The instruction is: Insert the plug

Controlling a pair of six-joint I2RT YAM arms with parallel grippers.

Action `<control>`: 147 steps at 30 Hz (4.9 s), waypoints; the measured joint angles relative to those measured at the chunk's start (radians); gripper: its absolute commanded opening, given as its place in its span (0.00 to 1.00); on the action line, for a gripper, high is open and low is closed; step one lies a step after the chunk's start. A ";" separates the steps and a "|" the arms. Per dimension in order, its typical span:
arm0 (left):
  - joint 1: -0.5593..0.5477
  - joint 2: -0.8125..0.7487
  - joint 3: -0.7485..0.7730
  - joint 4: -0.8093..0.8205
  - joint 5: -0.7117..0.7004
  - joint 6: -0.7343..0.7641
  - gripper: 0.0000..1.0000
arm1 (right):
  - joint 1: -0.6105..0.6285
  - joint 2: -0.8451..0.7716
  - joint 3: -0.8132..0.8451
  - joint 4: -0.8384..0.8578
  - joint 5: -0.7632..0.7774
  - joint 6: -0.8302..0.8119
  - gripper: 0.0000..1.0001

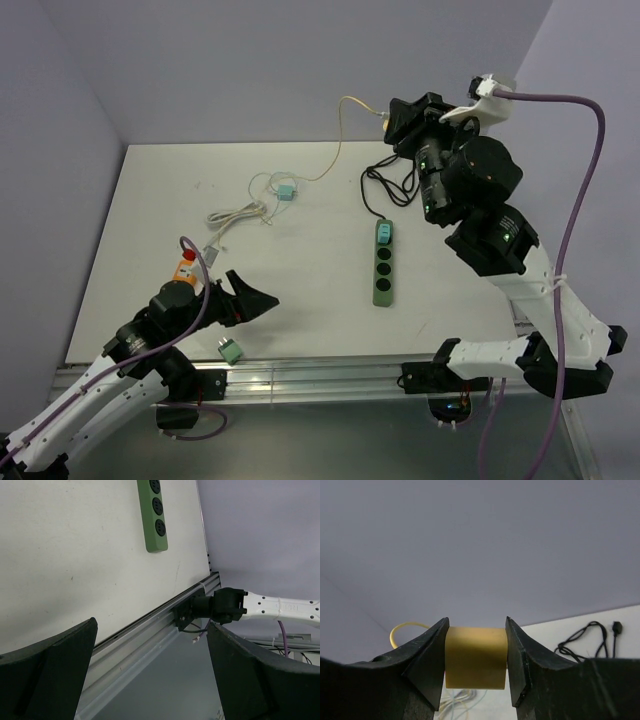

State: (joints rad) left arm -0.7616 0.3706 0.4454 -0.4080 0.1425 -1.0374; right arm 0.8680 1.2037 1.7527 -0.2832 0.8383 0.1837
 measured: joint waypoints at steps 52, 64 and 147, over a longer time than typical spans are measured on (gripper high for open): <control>0.000 -0.053 0.232 -0.051 -0.042 0.076 0.89 | 0.003 -0.400 -0.639 0.061 -0.459 0.257 0.00; 0.000 -0.001 0.073 0.367 0.100 0.094 0.86 | 0.065 -0.362 -1.109 0.183 -0.530 1.145 0.00; -0.090 0.182 0.346 0.126 0.752 0.424 0.00 | 0.409 -0.138 -0.587 0.028 -1.250 0.108 0.53</control>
State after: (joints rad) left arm -0.8520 0.5526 0.7914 -0.2825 0.8940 -0.6136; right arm 1.2766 1.0657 1.1656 -0.2554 -0.4122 0.2920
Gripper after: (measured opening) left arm 0.358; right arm 0.539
